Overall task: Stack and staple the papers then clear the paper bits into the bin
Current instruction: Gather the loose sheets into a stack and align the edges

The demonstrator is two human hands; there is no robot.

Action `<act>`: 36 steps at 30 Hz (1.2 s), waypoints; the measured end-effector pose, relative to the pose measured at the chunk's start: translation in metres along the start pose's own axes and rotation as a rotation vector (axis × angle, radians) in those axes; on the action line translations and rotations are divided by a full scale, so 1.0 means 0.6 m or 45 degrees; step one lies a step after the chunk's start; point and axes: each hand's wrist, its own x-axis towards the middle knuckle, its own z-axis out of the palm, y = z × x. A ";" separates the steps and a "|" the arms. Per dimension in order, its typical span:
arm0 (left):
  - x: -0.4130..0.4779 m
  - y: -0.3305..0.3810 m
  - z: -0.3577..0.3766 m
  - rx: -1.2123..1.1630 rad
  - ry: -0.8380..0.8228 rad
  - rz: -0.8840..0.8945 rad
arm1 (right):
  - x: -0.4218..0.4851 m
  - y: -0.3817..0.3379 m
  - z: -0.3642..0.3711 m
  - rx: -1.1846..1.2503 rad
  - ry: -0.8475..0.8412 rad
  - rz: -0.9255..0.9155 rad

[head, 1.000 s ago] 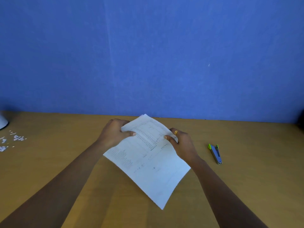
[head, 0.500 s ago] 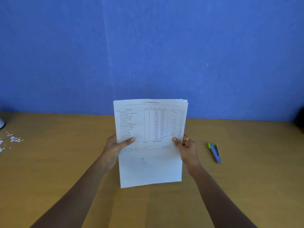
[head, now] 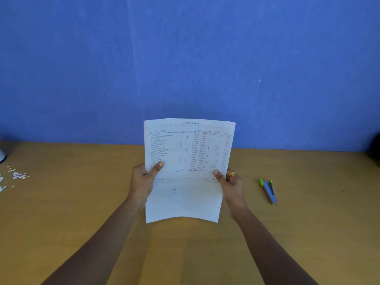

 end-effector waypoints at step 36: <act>0.054 0.097 0.020 1.818 -0.672 0.240 | 0.001 -0.103 0.028 -0.949 -0.075 -0.662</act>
